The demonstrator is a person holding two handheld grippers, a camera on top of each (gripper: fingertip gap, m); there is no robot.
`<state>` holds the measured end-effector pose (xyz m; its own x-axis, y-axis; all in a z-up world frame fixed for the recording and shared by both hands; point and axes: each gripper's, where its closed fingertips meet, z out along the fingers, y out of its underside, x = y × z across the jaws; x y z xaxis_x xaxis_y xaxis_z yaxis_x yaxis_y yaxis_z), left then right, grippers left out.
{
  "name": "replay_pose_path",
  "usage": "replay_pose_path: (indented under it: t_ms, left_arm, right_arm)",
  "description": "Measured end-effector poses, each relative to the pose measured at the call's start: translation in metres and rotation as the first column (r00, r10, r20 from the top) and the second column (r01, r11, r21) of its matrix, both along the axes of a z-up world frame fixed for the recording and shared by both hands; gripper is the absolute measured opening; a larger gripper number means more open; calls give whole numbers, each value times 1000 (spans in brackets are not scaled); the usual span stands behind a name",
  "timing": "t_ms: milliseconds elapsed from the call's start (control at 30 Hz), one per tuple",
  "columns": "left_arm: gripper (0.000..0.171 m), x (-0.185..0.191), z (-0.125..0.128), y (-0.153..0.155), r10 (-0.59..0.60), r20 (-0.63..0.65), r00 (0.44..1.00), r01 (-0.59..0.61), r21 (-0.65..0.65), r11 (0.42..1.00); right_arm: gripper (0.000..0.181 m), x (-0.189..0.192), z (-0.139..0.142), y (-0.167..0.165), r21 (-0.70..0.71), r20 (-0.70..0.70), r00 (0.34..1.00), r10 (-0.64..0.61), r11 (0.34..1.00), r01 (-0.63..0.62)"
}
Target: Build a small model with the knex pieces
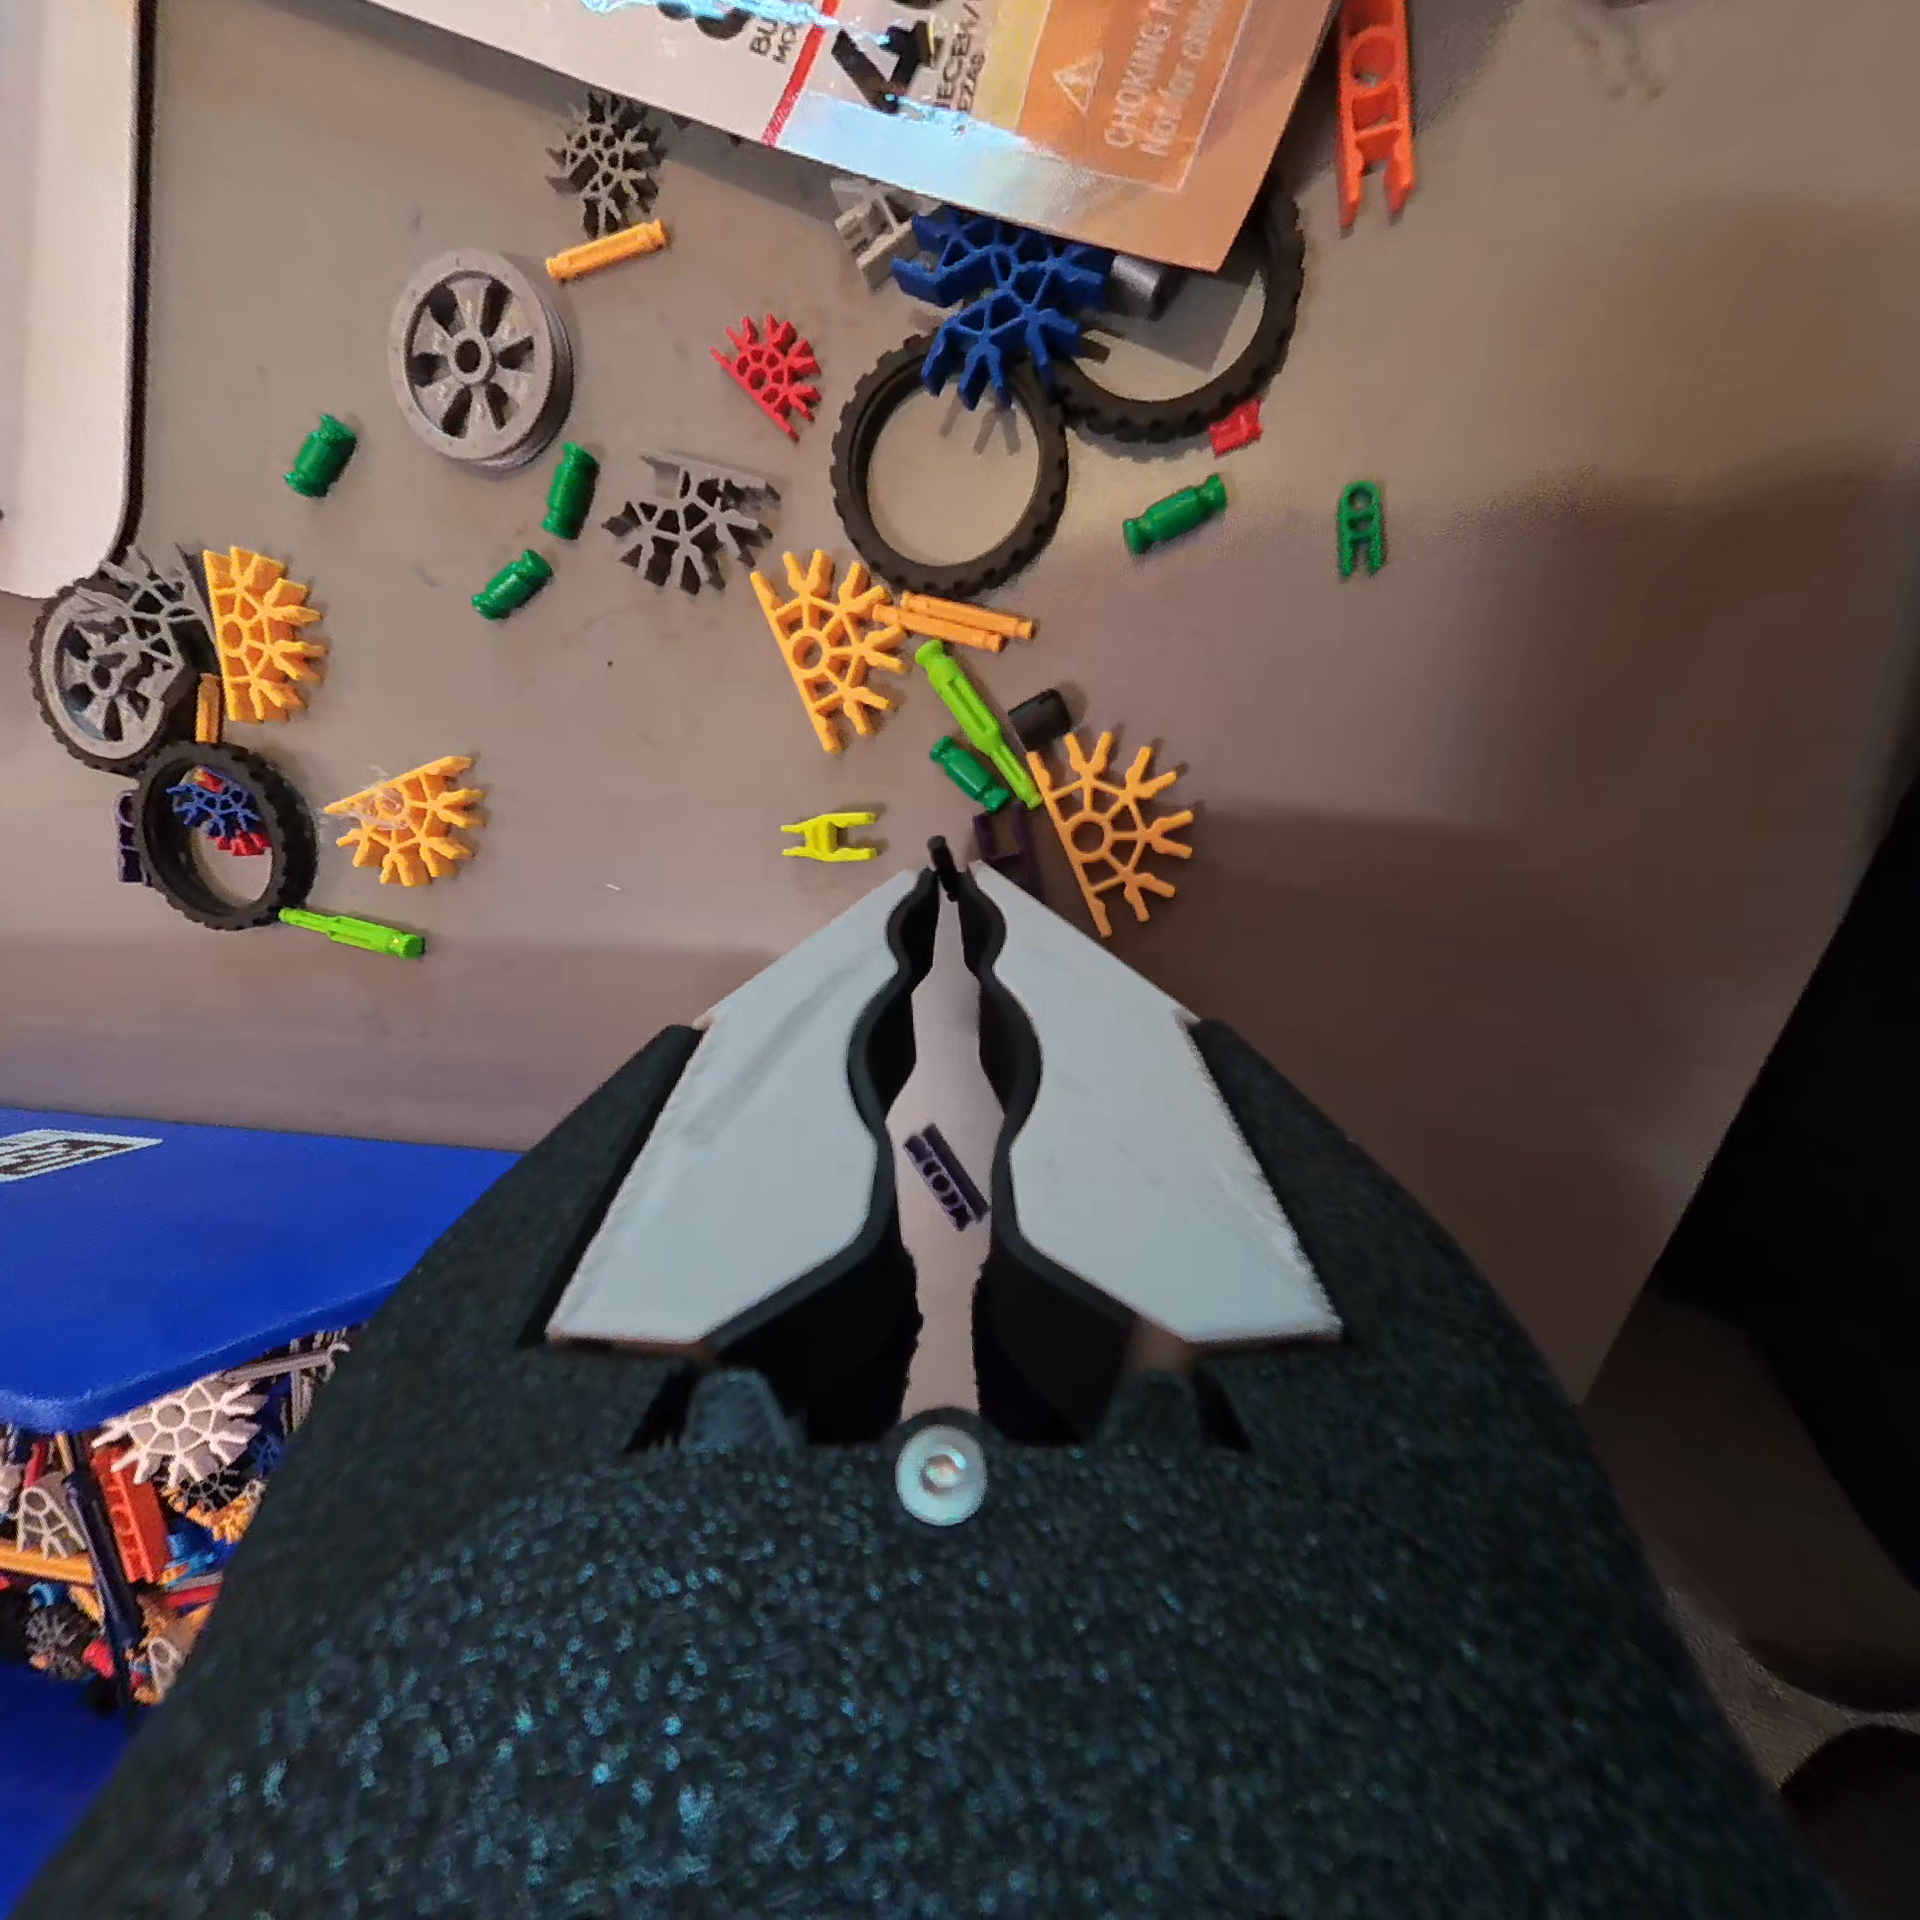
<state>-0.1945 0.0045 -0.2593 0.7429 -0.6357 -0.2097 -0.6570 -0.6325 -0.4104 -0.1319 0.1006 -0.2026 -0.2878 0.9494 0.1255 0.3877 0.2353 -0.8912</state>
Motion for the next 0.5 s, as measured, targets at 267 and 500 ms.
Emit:
replay_pose_path:
  t_ms: [267,500]
  left_arm:
    - [14,1,-1,3,26,7,1000,-26,4,1000]
    - [15,-7,17,6,16,17,1000,-17,34,999]
  right_arm:
    - [21,1,2,-5,48,-2,1000,8,999,-8]
    - [21,2,3,-5,58,-4,1000,6,998,-6]
